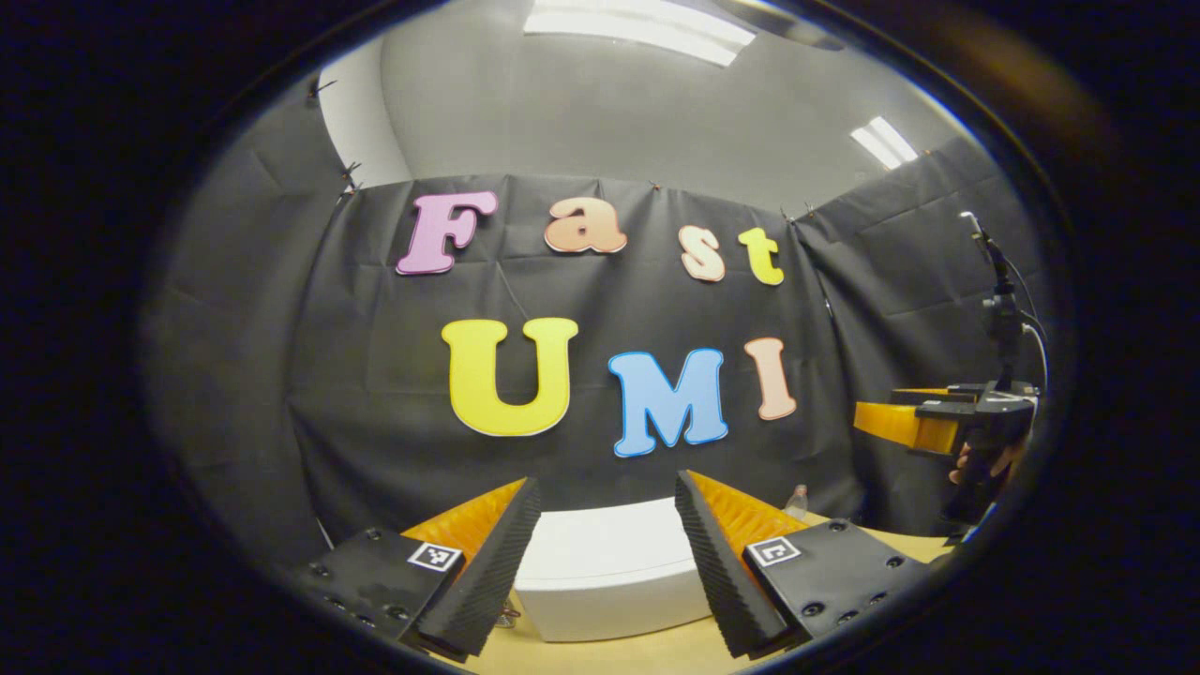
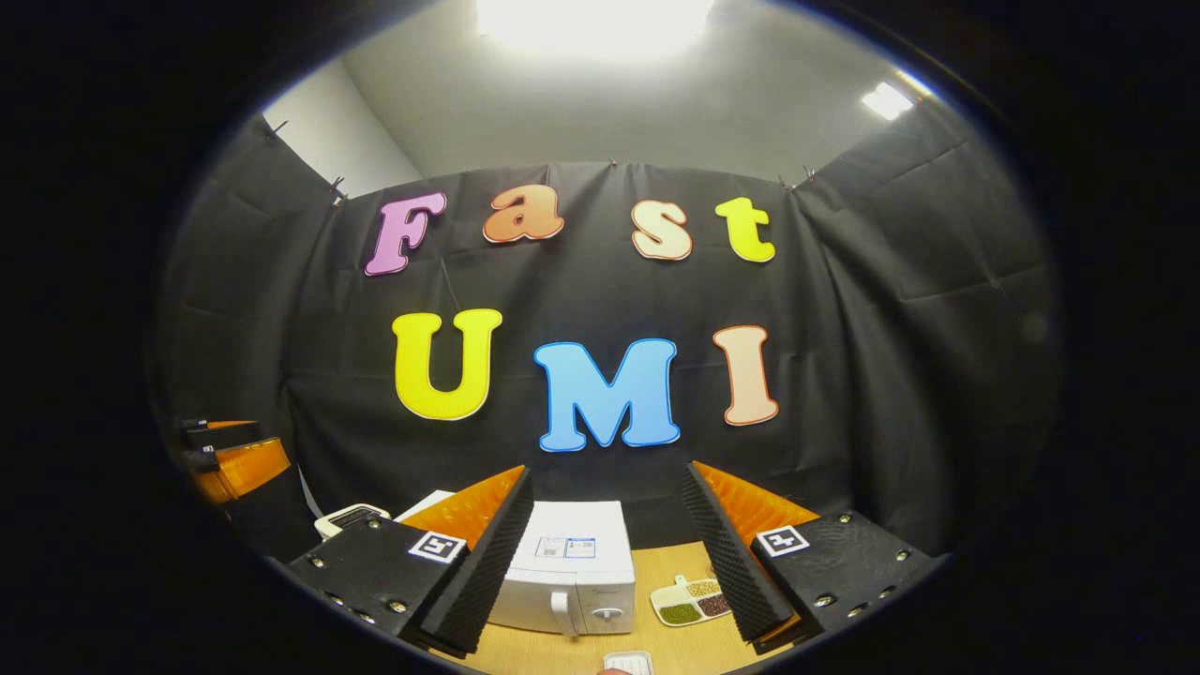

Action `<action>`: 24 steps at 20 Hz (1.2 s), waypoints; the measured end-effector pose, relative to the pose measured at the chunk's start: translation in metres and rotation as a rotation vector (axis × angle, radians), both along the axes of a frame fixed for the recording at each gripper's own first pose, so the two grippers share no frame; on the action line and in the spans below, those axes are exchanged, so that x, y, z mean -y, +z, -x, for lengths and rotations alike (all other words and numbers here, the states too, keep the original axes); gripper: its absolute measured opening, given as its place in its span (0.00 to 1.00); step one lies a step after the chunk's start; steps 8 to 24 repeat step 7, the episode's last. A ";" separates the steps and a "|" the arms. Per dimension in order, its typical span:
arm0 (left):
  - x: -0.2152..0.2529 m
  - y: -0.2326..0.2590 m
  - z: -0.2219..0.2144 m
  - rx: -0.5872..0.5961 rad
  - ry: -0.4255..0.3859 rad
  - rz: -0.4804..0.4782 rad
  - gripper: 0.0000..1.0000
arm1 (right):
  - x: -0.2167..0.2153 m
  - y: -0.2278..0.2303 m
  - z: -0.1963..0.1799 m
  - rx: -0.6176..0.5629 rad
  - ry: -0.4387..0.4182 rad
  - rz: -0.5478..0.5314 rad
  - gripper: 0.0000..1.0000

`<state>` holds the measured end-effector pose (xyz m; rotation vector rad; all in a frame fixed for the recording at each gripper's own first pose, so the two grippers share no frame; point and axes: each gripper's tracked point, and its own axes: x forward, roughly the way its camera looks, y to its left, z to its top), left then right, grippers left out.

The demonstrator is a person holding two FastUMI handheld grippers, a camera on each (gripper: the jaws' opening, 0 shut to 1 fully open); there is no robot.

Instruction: Open the microwave oven with the left hand, put the food in, and close the microwave oven.

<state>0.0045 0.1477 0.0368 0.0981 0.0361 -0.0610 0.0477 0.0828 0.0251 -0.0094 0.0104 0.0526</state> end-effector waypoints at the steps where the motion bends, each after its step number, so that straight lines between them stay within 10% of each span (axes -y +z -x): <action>1: 0.001 -0.002 0.001 0.001 -0.012 0.006 0.95 | -0.002 0.000 0.003 0.001 -0.004 0.000 0.97; 24: -0.006 -0.006 0.002 -0.007 -0.023 0.056 0.98 | -0.004 0.001 0.016 0.000 -0.021 -0.006 0.97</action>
